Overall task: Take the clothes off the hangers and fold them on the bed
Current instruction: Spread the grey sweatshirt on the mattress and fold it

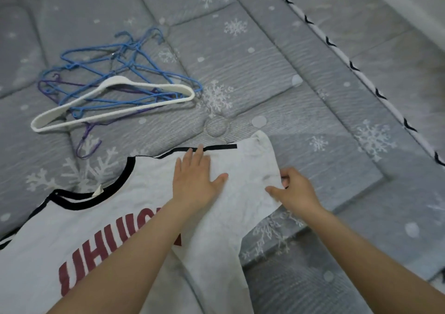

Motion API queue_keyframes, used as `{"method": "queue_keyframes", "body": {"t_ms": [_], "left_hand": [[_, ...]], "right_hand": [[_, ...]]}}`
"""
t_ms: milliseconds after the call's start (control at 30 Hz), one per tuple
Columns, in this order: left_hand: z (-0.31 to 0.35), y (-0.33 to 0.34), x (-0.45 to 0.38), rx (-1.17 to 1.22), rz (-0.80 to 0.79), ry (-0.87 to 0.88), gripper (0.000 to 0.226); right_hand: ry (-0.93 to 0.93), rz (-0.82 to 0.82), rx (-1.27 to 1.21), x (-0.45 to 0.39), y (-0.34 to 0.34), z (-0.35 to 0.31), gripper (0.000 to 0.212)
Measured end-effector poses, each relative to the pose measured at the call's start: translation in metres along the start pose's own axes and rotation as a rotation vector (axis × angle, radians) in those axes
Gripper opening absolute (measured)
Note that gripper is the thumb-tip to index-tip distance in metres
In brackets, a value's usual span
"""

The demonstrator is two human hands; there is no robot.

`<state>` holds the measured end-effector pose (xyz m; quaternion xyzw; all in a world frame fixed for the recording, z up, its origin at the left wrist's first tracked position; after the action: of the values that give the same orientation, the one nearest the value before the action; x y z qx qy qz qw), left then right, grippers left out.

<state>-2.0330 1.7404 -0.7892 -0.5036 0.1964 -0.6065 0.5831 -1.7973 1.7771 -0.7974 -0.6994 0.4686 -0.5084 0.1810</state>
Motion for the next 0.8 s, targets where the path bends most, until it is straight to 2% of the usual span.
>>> {"method": "queue_keyframes", "body": {"t_ms": [100, 167, 267, 367, 433, 533, 667, 800], "left_hand": [[0.030, -0.016, -0.012, 0.042, 0.128, 0.145, 0.056], [0.049, -0.016, -0.023, 0.078, 0.116, 0.200, 0.056], [0.064, -0.008, -0.043, 0.221, 0.008, 0.144, 0.055], [0.061, -0.002, -0.056, 0.449, -0.063, -0.001, 0.056], [0.058, 0.001, -0.060, 0.473, -0.075, -0.049, 0.043], [0.063, 0.000, -0.060, 0.434, -0.080, -0.010, 0.011], [0.059, -0.023, -0.059, 0.594, 0.009, -0.019, 0.028], [0.052, -0.050, -0.052, 0.755, 0.051, 0.015, 0.031]], "right_hand": [[-0.014, -0.073, -0.055, 0.001, 0.005, 0.003, 0.021], [-0.036, -0.106, -0.092, 0.003, 0.008, 0.004, 0.017], [-0.089, -0.080, -0.085, 0.005, 0.007, 0.001, 0.014], [-0.128, -0.095, -0.110, 0.007, 0.007, -0.004, 0.013], [-0.134, -0.100, -0.098, 0.008, 0.006, -0.003, 0.015], [-0.144, -0.081, -0.091, 0.009, 0.003, -0.004, 0.016], [-0.135, -0.093, -0.108, 0.010, 0.000, -0.007, 0.021], [-0.177, -0.047, -0.089, 0.010, -0.005, -0.015, 0.024]]}}
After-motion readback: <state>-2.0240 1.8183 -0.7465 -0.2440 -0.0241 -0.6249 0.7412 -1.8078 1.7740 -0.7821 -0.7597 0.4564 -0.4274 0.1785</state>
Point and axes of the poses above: each hand's wrist, its own x-axis away from the middle knuckle, its own y-axis out of the palm, z = x × y, the point moved 9 cm from there along -x, towards the middle knuckle, and after that the axes turned 11 degrees about x, right-handed, at the moved point
